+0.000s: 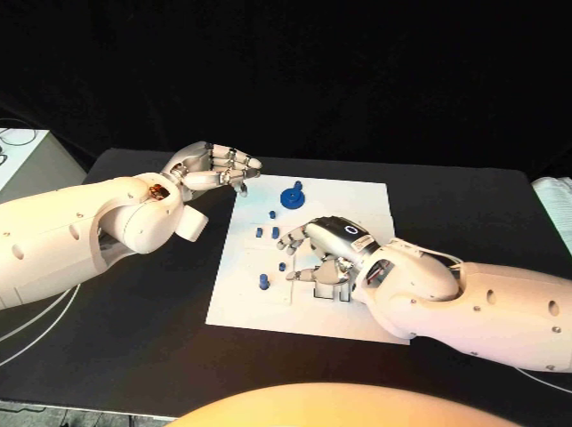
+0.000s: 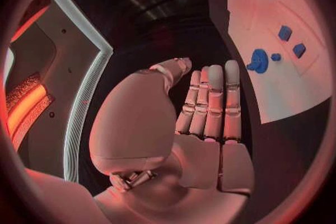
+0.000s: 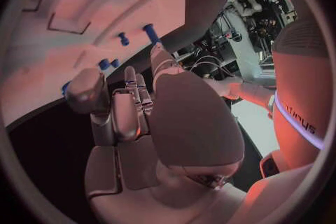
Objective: Assemble the parts on the task board
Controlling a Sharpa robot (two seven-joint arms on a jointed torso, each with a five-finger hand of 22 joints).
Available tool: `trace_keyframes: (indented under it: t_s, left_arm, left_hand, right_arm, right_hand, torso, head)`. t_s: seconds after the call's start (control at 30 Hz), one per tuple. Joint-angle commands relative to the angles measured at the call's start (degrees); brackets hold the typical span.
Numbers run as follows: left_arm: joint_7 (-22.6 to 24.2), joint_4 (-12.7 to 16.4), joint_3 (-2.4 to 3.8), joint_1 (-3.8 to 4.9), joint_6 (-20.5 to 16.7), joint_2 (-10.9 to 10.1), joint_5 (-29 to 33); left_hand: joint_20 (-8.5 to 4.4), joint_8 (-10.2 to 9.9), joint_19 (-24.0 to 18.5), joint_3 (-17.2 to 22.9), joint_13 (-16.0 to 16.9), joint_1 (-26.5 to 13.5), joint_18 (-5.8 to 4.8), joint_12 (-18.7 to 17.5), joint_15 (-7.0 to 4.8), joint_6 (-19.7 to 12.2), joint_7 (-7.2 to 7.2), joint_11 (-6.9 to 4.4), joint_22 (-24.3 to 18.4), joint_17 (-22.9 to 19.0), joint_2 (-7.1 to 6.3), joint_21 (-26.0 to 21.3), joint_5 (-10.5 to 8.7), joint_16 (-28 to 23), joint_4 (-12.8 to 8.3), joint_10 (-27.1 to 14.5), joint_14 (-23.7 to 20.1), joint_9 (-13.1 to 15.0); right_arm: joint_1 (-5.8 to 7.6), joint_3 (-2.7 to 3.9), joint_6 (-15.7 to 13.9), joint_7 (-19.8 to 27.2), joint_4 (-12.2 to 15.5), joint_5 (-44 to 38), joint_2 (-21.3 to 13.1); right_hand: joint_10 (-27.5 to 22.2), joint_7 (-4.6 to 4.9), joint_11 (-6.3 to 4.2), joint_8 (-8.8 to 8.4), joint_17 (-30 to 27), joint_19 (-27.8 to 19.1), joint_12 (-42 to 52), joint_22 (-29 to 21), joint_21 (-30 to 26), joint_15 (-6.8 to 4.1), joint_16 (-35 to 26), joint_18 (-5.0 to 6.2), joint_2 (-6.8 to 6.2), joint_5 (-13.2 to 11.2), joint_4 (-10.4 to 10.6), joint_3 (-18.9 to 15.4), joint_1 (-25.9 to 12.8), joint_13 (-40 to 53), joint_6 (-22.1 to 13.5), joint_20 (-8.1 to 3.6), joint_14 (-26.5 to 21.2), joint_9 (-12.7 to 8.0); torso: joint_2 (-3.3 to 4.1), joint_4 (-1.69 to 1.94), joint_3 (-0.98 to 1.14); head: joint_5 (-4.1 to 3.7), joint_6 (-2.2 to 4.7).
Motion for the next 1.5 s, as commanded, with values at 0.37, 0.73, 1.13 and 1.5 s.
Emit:
trace_keyframes:
  t_s: [0.37, 0.73, 1.13, 1.5]
  left_arm:
    - [0.95, 1.67, -0.05, -1.51, -0.2, -1.47, 1.42]
    - [1.0, 2.7, -0.07, -2.51, -0.22, -1.88, 1.54]
    - [0.92, 2.88, -0.07, -2.76, -0.07, -2.03, 1.55]
    - [0.8, 3.04, -0.07, -2.78, 0.09, -2.23, 1.54]
  left_hand:
    - [0.06, -0.2, 0.44, -0.4, -0.05, 0.14, 0.72, -0.29, 0.18, -0.11, 0.43, 0.32, -0.11, -0.03, 0.31, -0.33, 0.23, -0.33, -0.06, -0.12, 0.39, -0.09]
    - [0.07, -0.2, 0.44, -0.42, -0.04, 0.12, 0.72, -0.29, 0.18, -0.11, 0.4, 0.31, -0.12, -0.03, 0.31, -0.36, 0.24, -0.33, -0.04, -0.07, 0.39, -0.09]
    - [0.08, -0.2, 0.44, -0.46, -0.04, 0.07, 0.72, -0.3, 0.18, -0.11, 0.37, 0.3, -0.13, -0.02, 0.3, -0.38, 0.24, -0.33, -0.01, -0.05, 0.38, -0.09]
    - [0.09, -0.21, 0.43, -0.5, -0.04, 0.0, 0.72, -0.33, 0.18, -0.11, 0.36, 0.3, -0.14, -0.02, 0.29, -0.42, 0.24, -0.33, 0.04, -0.04, 0.38, -0.1]
  right_arm:
    - [3.54, -0.06, 4.89, -4.25, 5.91, 25.69, -15.92]
    - [2.55, -0.99, 5.9, -14.38, 8.96, 20.28, -21.7]
    - [0.1, -1.51, 6.87, -19.77, 8.57, 16.89, -20.12]
    - [-1.3, -1.57, 8.37, -22.01, 7.34, 15.55, -17.51]
  right_hand:
    - [18.2, -4.09, -5.06, 10.8, 13.24, 4.11, 48.65, 11.65, 20.97, -3.93, 6.87, -3.52, 4.01, 2.55, 0.09, -7.8, -11.97, 52.15, 5.4, -3.69, 3.84, 5.79]
    - [23.41, -4.33, -5.22, 13.37, 22.92, 5.64, 61.14, 16.39, 30.68, -3.99, 11.08, -5.29, 5.21, 3.86, 0.35, -14.39, -14.77, 70.26, 4.55, -3.63, 5.58, 8.1]
    - [24.76, -4.41, -5.25, 14.01, 25.46, 6.26, 63.46, 17.73, 33.98, -3.96, 12.05, -5.93, 5.2, 4.35, 0.45, -15.88, -17.45, 73.71, 4.52, -3.56, 6.08, 8.58]
    - [24.8, -4.46, -5.28, 14.32, 25.76, 6.45, 63.47, 18.1, 34.96, -3.97, 12.16, -6.12, 5.32, 4.18, 0.49, -16.0, -19.56, 74.11, 4.57, -3.55, 6.13, 8.78]
  torso:
    - [-0.76, -0.82, 0.16]
    - [-1.11, -1.18, 0.33]
    - [-1.03, -1.12, 0.23]
    - [-0.94, -1.11, 0.27]
  head:
    - [-4.4, 0.83]
    - [-5.32, 0.67]
    - [-5.22, 0.62]
    - [-5.25, 0.32]
